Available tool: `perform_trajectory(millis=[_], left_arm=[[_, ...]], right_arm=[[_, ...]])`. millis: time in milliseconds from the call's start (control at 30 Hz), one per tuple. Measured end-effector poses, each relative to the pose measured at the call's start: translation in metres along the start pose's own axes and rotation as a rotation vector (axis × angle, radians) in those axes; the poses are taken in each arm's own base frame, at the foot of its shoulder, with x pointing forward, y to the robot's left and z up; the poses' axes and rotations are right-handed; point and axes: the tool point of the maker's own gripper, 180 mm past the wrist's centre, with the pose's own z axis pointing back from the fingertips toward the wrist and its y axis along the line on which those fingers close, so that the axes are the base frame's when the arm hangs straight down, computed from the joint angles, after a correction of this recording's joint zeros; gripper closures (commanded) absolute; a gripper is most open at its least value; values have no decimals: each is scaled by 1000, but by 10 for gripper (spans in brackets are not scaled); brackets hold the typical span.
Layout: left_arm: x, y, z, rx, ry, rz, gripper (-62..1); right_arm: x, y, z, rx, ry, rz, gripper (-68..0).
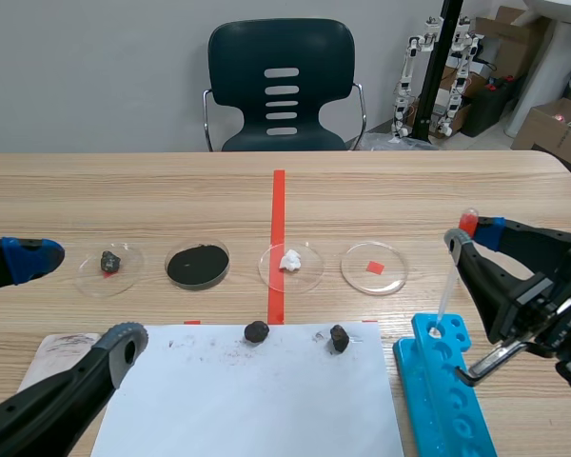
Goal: Pick up the dropper by the top with the right hand
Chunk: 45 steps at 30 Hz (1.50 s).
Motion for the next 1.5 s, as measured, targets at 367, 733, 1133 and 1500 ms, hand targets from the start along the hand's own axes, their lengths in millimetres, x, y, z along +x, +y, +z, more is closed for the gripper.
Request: perform_trajectory(millis=[367, 733, 1133, 1500], left_arm=[[0, 0, 0, 0, 0, 0, -559], [0, 0, 0, 0, 0, 0, -559], [0, 0, 0, 0, 0, 0, -559], [0, 0, 0, 0, 0, 0, -559]], right_arm=[[32, 14, 0, 62, -60, 25, -110], [43, 23, 8, 69, -64, 10, -110], [57, 37, 32, 35, -32, -46, -110], [72, 38, 37, 4, -45, -61, -110]])
